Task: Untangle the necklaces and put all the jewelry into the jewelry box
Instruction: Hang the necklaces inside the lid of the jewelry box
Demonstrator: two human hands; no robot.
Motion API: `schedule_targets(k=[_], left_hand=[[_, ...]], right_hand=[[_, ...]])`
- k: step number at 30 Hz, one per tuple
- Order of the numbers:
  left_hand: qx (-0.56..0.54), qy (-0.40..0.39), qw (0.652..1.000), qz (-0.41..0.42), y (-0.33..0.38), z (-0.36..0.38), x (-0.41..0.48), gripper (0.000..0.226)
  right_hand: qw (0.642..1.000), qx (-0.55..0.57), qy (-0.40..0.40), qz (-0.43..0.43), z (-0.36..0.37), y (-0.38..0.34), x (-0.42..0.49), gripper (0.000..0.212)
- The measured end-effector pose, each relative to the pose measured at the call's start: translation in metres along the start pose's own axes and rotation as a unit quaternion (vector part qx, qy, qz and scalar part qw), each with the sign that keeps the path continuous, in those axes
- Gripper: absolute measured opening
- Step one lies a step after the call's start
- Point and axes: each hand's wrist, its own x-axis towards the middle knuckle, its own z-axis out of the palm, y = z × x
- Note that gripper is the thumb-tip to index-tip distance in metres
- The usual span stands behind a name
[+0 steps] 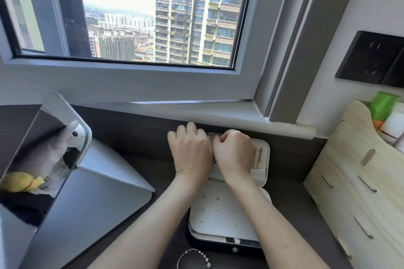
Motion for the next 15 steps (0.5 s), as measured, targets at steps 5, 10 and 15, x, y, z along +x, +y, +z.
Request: schedule_targets(k=[5,10,15], left_hand=[[0.027,-0.055,0.998,0.03,-0.001,-0.005,-0.005,0.038],[0.033,-0.089,0.994,0.05,-0.006,-0.014,-0.006,0.032],[-0.003,-0.086,0.996,0.028,-0.013,-0.029,-0.01,0.027]], right_hand=[[0.997,-0.047,-0.064,-0.019,-0.002,0.005,0.0,0.021],[0.988,-0.082,-0.114,-0.06,-0.011,0.005,-0.007,0.022],[0.993,-0.048,-0.081,-0.073,-0.032,0.006,-0.017,0.019]])
